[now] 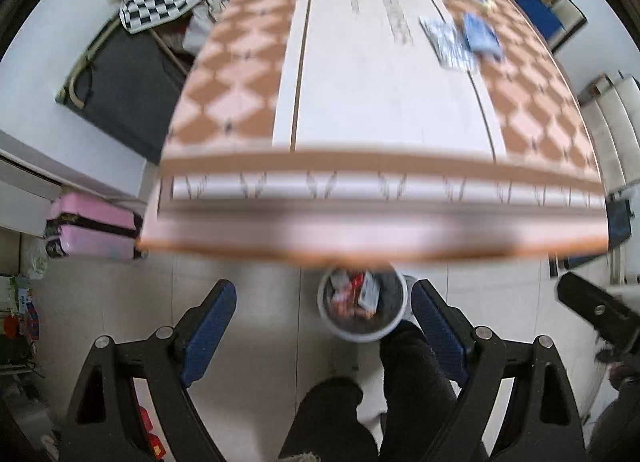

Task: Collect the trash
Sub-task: 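Move both tools back up to the table, then grasp the blue plastic bag with right tool while left tool grasps silver blister pack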

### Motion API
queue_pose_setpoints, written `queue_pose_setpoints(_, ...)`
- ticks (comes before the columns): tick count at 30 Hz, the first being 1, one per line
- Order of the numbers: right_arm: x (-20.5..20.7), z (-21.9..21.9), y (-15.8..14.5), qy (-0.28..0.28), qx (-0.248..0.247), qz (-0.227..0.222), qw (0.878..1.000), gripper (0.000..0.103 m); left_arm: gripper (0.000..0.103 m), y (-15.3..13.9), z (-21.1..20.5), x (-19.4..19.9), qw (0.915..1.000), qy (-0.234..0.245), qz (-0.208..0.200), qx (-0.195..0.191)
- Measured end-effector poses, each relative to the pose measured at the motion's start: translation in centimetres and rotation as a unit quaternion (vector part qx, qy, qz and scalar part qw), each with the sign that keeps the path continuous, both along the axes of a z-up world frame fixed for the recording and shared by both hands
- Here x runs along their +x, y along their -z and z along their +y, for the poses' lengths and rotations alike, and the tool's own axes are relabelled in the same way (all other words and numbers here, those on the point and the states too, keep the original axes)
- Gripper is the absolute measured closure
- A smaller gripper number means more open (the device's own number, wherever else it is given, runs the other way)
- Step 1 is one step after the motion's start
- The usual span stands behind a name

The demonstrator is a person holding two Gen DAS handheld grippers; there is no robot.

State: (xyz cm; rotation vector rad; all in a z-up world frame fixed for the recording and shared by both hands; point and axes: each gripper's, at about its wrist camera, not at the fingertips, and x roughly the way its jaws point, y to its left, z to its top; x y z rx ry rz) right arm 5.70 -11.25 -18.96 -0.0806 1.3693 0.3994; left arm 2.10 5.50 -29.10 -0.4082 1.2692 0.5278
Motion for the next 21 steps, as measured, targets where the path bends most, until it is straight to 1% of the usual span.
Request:
queue_pose_setpoints(3, 4.5, 1.0, -2.0, 0.006, 0.006, -0.013, 1.000, 0.001, 0.014, -0.7, 1.8, 3.4, 0.9998, -0.015, -0.004, 0.009)
queue_pose_setpoints(6, 9.5, 1.9, -2.9, 0.011, 0.010, -0.016, 1.000, 0.001, 0.014, -0.5, 3.6, 7.2, 0.9993, -0.036, 0.001, 0.013)
queue_pose_setpoints(7, 11.8, 2.3, -3.1, 0.011, 0.013, -0.015, 1.000, 0.001, 0.014, 0.1, 4.6, 8.8, 0.9988, -0.046, 0.008, 0.014)
queue_pose_setpoints(8, 13.7, 3.0, -2.8, 0.013, 0.013, -0.013, 1.000, 0.001, 0.014, 0.2, 5.4, 9.4, 0.9984, -0.054, 0.012, 0.012)
queue_pose_setpoints(10, 17.9, 4.0, -2.2, 0.016, 0.016, -0.006, 1.000, 0.001, 0.014, 0.9, 6.8, 12.3, 0.9972, -0.071, 0.023, 0.007)
queue_pose_setpoints(13, 23.9, 6.0, -0.4, 0.014, 0.013, 0.000, 1.000, 0.002, 0.014, 2.2, 8.4, 15.7, 0.9958, -0.086, 0.033, -0.006)
queue_pose_setpoints(15, 27.9, 7.4, 0.7, 0.013, 0.010, 0.007, 1.000, 0.012, 0.014, 3.1, 9.4, 18.2, 0.9950, -0.090, 0.042, -0.009)
queue_pose_setpoints(18, 33.0, 9.4, 2.7, 0.004, -0.003, 0.017, 1.000, 0.021, 0.014, 4.2, 10.2, 20.9, 0.9933, -0.098, 0.061, -0.009)
queue_pose_setpoints(21, 36.1, 11.2, 4.2, -0.011, -0.015, 0.019, 1.000, 0.027, 0.014, 4.8, 10.9, 22.4, 0.9918, -0.108, 0.067, -0.015)
